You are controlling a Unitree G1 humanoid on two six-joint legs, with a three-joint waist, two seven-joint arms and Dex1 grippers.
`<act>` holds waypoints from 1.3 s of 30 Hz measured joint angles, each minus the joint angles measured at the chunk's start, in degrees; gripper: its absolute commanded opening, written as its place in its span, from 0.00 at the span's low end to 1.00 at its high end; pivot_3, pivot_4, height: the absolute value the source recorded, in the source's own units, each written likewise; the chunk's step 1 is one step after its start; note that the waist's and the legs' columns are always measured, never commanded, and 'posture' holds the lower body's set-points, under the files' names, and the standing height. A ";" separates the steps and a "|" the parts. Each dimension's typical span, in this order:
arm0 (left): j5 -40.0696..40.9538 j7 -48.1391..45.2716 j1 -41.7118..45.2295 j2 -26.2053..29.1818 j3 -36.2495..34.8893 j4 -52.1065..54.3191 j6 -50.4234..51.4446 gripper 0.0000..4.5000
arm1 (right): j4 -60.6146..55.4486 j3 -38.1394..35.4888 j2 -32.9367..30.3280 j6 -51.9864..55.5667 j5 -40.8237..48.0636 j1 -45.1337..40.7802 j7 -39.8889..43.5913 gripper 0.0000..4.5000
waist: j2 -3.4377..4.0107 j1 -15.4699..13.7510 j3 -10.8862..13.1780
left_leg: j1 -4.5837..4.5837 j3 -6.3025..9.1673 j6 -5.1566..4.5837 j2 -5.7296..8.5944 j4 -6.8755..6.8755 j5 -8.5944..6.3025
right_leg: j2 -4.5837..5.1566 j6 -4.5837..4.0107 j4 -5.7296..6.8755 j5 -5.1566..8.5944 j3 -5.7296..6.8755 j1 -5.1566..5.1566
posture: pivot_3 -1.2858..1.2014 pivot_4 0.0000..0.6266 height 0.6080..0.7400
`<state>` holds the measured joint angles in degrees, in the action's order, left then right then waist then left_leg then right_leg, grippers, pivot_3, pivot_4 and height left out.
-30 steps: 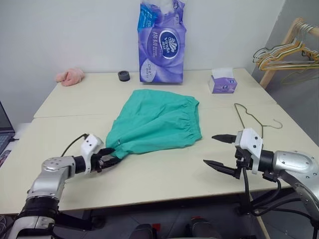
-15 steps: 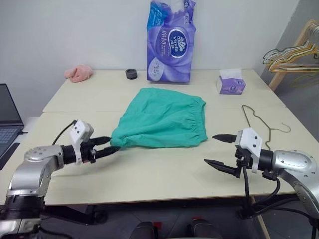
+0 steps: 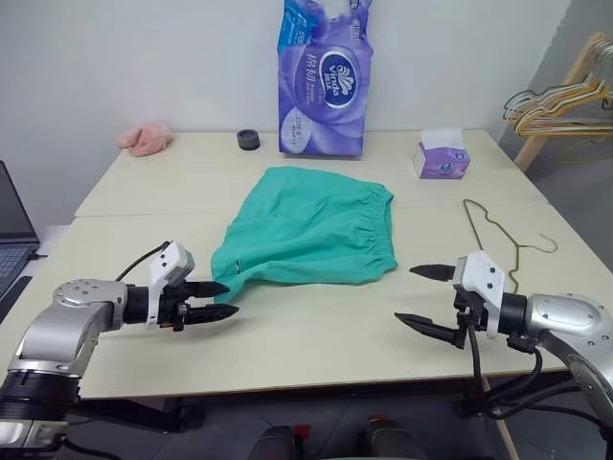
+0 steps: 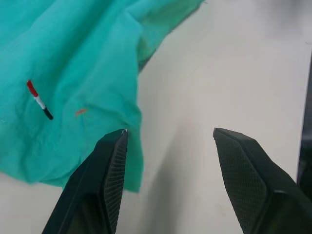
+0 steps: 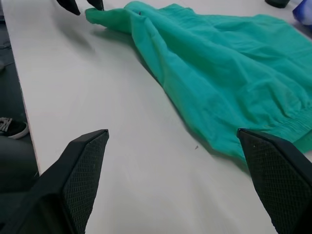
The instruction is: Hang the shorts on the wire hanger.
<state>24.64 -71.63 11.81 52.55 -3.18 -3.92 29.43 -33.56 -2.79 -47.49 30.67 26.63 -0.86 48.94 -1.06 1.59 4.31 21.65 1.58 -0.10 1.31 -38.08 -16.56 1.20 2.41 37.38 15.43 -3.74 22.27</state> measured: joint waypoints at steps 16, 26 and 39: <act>-6.72 5.87 1.10 -4.58 6.39 0.13 -3.50 0.66 | 4.72 4.16 -1.57 -3.13 -8.55 -2.92 -0.98 1.00 | -0.05 0.29 0.08 | -0.03 -0.03 0.00 0.03 -0.13 0.03 | -0.02 0.00 0.29 0.00 0.00 0.04 | 0.49 0.10 1.00; -10.80 7.58 5.19 -7.00 7.33 -7.56 -9.12 0.47 | 24.99 19.28 1.64 -19.94 -32.21 -17.78 -4.47 1.00 | -0.06 0.78 0.08 | -0.18 -0.30 -0.01 0.05 -0.26 0.04 | -0.10 0.00 0.49 0.01 -0.04 0.03 | 0.49 0.09 1.00; -10.60 7.14 5.70 -7.55 7.14 -9.09 -10.28 0.01 | 50.96 29.32 8.42 -42.32 -49.20 -33.78 -5.75 1.00 | -0.05 1.69 0.08 | -0.20 -0.16 -0.01 0.06 -0.23 0.04 | -0.09 -0.02 0.68 0.00 -0.14 0.07 | 0.50 0.09 1.00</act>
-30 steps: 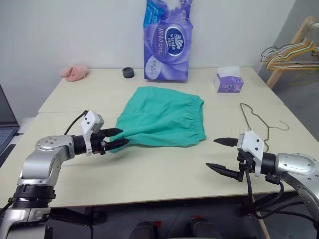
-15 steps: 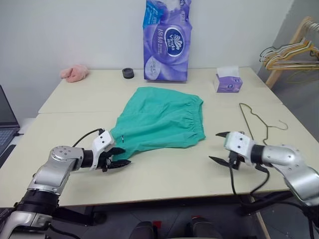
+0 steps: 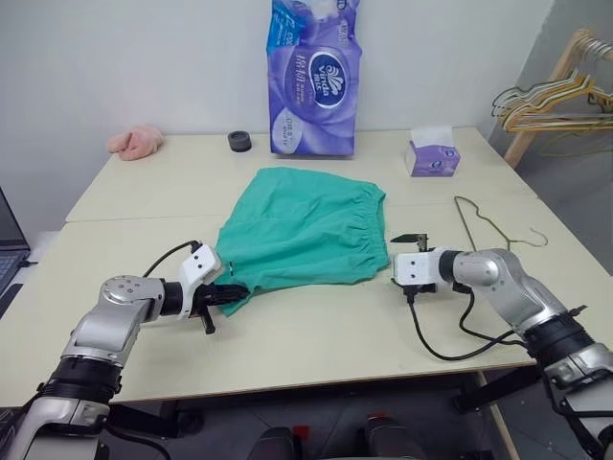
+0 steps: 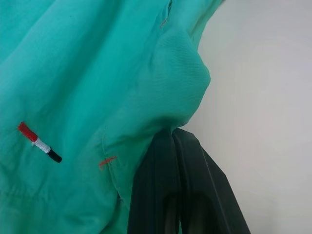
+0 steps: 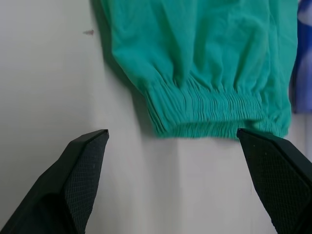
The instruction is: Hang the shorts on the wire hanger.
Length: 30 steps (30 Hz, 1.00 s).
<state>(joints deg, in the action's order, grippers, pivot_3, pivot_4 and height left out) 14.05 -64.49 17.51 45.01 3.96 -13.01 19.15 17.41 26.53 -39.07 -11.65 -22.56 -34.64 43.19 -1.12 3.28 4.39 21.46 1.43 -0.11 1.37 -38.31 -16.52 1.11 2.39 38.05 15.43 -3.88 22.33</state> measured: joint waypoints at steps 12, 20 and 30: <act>0.22 -0.14 0.07 0.00 -0.19 -0.03 -0.83 0.00 | 16.81 4.10 8.17 -9.72 -8.14 -8.87 -4.51 0.48 | 0.00 0.03 -0.02 | -0.03 0.03 0.02 0.02 -0.02 0.01 | 0.00 -0.02 0.05 -0.01 0.01 -0.01 | 0.50 0.07 1.00; 0.21 -4.21 0.19 1.27 0.32 -0.28 -1.55 0.00 | 16.68 3.78 6.90 -8.73 -6.94 -8.35 0.54 0.00 | 0.01 0.26 -0.03 | -0.03 0.05 0.02 0.03 -0.03 0.01 | 0.00 -0.02 0.09 -0.01 0.02 -0.01 | 0.50 0.06 1.00; 1.59 -21.07 -5.70 9.80 5.96 11.89 0.02 0.00 | -7.38 -1.09 -1.45 6.04 3.41 2.90 18.95 0.00 | 0.04 0.07 -0.03 | 0.04 0.07 0.00 0.03 -0.01 0.00 | 0.01 -0.03 0.00 0.01 0.03 0.00 | 0.49 0.07 1.00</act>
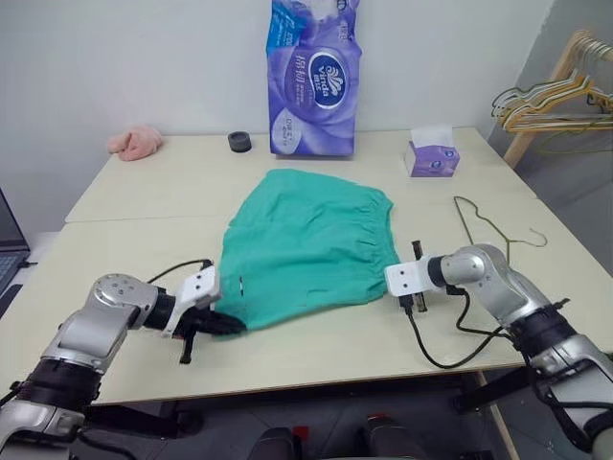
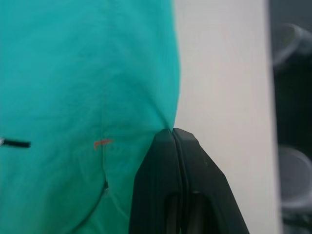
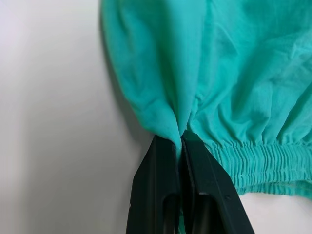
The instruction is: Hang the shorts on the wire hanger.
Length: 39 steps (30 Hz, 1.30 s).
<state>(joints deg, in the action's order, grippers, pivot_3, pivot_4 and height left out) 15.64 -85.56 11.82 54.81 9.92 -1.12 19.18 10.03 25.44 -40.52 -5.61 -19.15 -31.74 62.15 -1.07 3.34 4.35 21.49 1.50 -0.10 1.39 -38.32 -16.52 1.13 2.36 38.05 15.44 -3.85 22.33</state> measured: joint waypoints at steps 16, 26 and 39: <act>8.62 -6.42 -9.86 10.17 1.37 17.29 4.01 0.00 | -37.47 -7.34 -17.85 21.14 14.49 20.34 14.43 0.00 | 0.14 -0.05 0.10 | -0.71 -0.10 -0.03 -0.09 -0.06 0.01 | -0.07 -0.03 0.05 0.50 0.07 -0.62 | 0.48 0.09 1.00; 10.10 -6.36 -9.33 8.91 3.47 19.24 7.06 0.19 | -39.03 -7.38 -18.45 22.81 16.53 21.54 14.54 0.16 | 0.10 0.02 0.14 | -0.68 -0.12 -0.03 -0.09 -0.03 0.01 | -0.07 0.00 0.02 0.52 0.05 -0.60 | 0.48 0.09 1.00; 18.93 1.27 -1.96 2.84 -1.58 21.08 18.44 1.00 | -43.25 -17.30 -20.75 32.54 34.88 19.06 17.67 1.00 | -0.03 -0.08 0.31 | -0.70 0.01 -0.04 -0.11 -0.11 0.01 | -0.07 0.04 0.04 0.49 0.11 -0.70 | 0.48 0.09 1.00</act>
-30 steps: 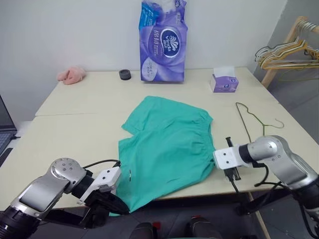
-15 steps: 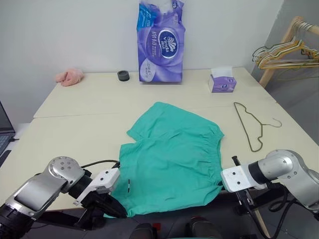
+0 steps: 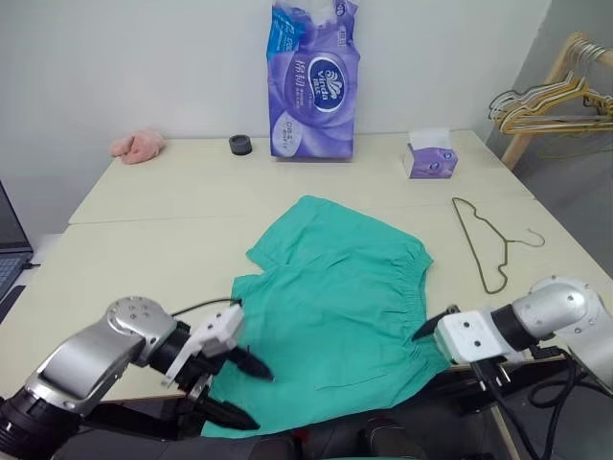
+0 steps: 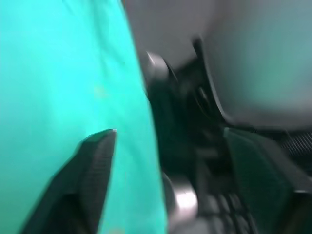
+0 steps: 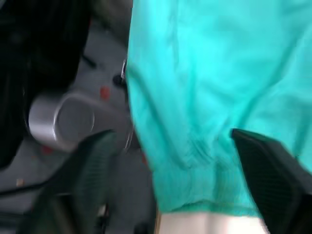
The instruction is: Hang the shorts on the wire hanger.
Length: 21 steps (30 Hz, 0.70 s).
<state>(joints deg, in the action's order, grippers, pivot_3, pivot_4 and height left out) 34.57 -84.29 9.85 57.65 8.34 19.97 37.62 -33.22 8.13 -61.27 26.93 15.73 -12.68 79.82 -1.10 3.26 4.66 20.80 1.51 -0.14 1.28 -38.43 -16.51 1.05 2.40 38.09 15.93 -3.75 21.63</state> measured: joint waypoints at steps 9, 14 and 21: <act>-4.97 23.89 18.12 -16.55 -6.83 -13.53 -2.66 1.00 | 7.53 -8.78 17.87 14.33 5.34 -8.13 -25.63 1.00 | -0.26 -0.21 0.08 | 0.10 0.06 0.02 0.12 -0.29 -0.02 | 0.09 -0.05 -0.08 -0.34 -0.06 -0.11 | 0.49 0.09 1.00; -19.17 29.32 18.55 -19.06 -2.46 -21.91 -20.55 1.00 | 14.33 -12.45 25.84 21.45 -2.99 -7.76 -47.03 1.00 | -0.24 -0.48 0.06 | 0.33 -0.06 0.07 0.13 -0.19 -0.04 | 0.13 -0.08 0.01 -0.40 -0.19 0.28 | 0.48 0.09 1.00; -17.64 23.63 18.50 -21.29 -1.29 -22.50 -22.44 1.00 | 22.42 -20.24 28.43 27.35 -7.79 -5.41 -60.17 1.00 | -0.11 -1.10 -0.02 | 1.78 -0.17 0.09 0.15 -0.43 0.00 | 0.11 -0.07 0.64 -0.48 -0.28 1.85 | 0.47 0.09 1.00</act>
<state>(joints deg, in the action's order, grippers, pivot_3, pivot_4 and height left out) 16.92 -60.66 28.36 36.36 7.05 -2.53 15.18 -10.80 -12.11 -32.83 54.28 7.95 -18.09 19.65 -1.22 2.16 4.64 22.58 1.34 -0.05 1.43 -38.86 -16.51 1.16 2.34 38.73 15.45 -4.03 23.48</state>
